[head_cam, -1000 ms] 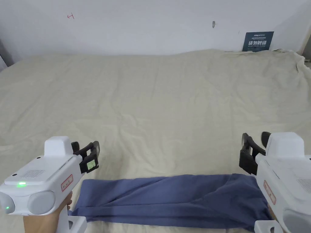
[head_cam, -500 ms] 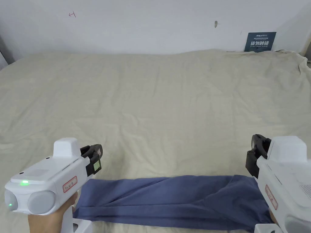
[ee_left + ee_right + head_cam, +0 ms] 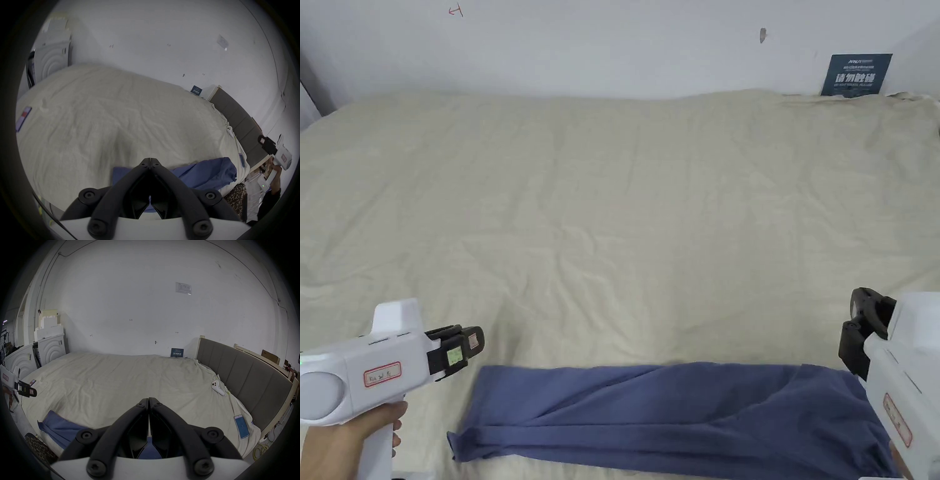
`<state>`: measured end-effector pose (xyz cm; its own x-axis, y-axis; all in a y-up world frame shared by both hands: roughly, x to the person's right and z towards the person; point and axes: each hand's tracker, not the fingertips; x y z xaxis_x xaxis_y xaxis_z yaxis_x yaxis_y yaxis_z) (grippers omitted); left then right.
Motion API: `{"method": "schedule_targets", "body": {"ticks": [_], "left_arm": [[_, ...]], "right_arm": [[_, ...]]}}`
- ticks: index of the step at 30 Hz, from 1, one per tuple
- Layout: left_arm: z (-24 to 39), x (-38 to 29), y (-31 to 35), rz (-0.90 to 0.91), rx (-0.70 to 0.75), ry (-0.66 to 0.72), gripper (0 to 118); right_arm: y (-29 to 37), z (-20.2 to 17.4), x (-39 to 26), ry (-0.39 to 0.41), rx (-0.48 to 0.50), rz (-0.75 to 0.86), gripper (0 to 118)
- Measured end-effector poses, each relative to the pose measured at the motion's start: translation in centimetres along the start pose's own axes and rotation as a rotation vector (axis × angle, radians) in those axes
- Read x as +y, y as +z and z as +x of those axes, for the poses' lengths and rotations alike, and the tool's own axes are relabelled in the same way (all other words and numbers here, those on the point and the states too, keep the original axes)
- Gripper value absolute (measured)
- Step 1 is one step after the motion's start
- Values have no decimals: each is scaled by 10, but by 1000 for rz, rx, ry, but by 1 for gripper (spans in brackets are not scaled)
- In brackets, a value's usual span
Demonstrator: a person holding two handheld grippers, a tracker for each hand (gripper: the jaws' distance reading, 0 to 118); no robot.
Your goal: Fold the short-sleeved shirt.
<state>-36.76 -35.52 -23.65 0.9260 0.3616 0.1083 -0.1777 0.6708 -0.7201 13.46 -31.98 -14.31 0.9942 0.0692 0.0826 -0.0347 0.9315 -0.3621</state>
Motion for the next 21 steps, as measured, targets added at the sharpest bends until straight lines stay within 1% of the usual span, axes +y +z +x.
{"method": "schedule_targets", "body": {"ticks": [4, 5, 6, 8, 9, 10, 11, 12, 17, 21], "left_arm": [[-27, -6, -18, -114, -7, 65, 0], [-34, -8, -23, -144, -19, 86, 3], [-41, -11, -29, -172, -20, 115, 8], [-52, -16, -41, -221, -15, 171, 26], [-58, -19, -47, -250, -15, 202, 40], [-63, -22, -53, -272, -13, 221, 58], [-66, -26, -59, -279, -7, 237, 66], [-69, -29, -63, -283, -8, 238, 67], [-75, -38, -78, -311, -22, 248, 68], [-79, -43, -93, -338, -22, 223, 66]], "right_arm": [[-7, -2, -1, 0, -2, -14, 0], [-8, -2, -1, 2, -1, -18, 0], [-9, -3, -1, 1, 0, -21, 0], [-12, -3, -2, -2, 1, -29, 0], [-14, -4, -3, -2, 0, -35, 0], [-15, -4, -4, -1, -2, -40, 0], [-16, -5, -5, 0, -3, -45, 0], [-18, -5, -6, 1, -3, -51, 0], [-23, -7, -12, 28, -5, -83, 0], [-24, -6, -15, 22, -7, -101, 0]]}}
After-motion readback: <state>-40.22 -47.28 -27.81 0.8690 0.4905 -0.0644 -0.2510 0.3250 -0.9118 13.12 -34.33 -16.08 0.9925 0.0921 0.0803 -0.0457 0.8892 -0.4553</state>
